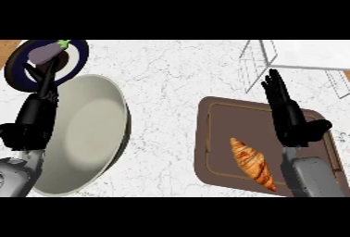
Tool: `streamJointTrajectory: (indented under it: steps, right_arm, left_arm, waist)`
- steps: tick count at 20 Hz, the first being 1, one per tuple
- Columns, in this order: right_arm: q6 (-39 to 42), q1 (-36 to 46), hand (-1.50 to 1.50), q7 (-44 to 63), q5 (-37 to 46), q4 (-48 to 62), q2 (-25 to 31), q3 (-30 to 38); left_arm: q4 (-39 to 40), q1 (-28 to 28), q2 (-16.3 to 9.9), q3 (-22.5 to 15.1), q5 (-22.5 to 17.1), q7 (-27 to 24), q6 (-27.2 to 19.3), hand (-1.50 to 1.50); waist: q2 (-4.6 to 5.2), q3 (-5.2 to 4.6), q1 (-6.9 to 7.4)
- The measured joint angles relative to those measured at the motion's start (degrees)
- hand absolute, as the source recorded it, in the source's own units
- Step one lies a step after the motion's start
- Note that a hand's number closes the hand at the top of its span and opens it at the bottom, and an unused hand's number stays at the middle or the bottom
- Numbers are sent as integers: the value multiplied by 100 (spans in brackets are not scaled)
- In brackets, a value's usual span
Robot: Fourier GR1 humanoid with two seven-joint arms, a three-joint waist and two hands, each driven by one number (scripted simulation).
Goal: Pick the cupcake from the tray and place it in the tiered shelf
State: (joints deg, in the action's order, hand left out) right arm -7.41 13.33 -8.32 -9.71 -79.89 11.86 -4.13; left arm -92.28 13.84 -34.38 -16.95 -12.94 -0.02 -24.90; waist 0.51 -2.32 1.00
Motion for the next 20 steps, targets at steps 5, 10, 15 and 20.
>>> streamJointTrajectory:
  steps: [5,10,15,20]
  right_arm:
    - [857,116,150,-224,-293,53,1188,717]
    - [1311,-57,-150,-74,40,747,2526,1220]
    - [2435,-70,-150,-596,-311,1711,3184,1599]
    - [3844,-39,-150,-1261,-370,2299,3896,1604]
  left_arm:
    - [343,-473,217,122,-477,326,101,0]
    - [596,-718,228,433,-918,640,218,0]
    - [956,-863,327,527,-1205,815,480,0]
    - [1200,-886,384,542,-1322,892,748,0]
  waist:
    - [-28,187,-96]
    - [28,274,-146]
    - [20,317,-88]
    - [-18,321,-55]
